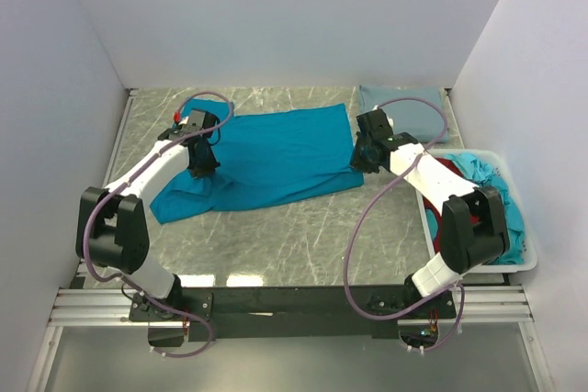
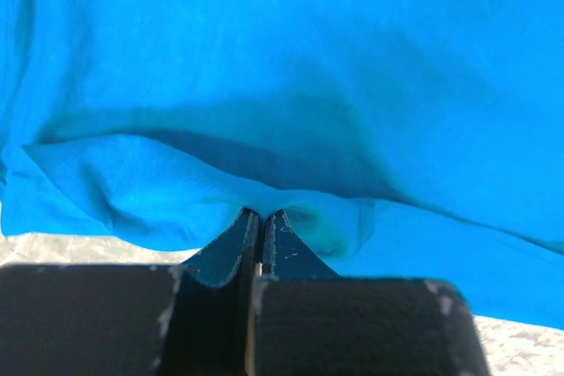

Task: Fold and stack the t-shirts
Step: Fold the tshirt

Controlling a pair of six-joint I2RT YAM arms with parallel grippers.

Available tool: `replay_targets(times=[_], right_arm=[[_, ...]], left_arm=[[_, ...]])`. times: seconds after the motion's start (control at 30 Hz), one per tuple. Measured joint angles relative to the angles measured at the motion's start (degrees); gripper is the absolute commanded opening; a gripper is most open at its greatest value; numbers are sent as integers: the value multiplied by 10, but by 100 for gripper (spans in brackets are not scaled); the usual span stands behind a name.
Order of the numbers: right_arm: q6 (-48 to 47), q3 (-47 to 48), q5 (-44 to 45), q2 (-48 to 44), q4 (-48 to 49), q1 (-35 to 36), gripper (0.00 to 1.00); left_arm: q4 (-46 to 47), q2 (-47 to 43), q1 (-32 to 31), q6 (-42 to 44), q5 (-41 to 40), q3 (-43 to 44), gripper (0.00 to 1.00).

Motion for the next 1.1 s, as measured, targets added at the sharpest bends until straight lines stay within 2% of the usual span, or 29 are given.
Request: replay_targets(times=[0.37,0.7,0.8,0.83,0.87,0.9,0.97,1.0,1.03,1.1], right_arm=[[0,20,2,34,-1,-5,0],[-1,48,6,64,-2,-9,0],[-2,59,12,81,-1,-10,3],[-2,61,13,85,-1,-11,11],[-1,62,14,89,-2,-12,42],[2,67,15,96,-4,-14,54],[-2,83,19,113,-6,-17,73],[-3,89,20,120,-6,-18,76],[-4,96,22,126,-6,-19,79],[-4,99,24,128,-6,-21,82]], left_arm=[[37,17,33,13,-19,18,0],[77,63,35,45,-11,33,2],[78,79,37,51,-17,46,40],[78,83,38,50,-20,51,56],[79,85,39,49,-21,54,64],[80,86,41,44,-22,54,77],[78,86,45,39,-26,58,85],[78,86,46,35,-26,61,87],[80,86,47,34,-27,64,99],[79,86,49,32,-31,71,99]])
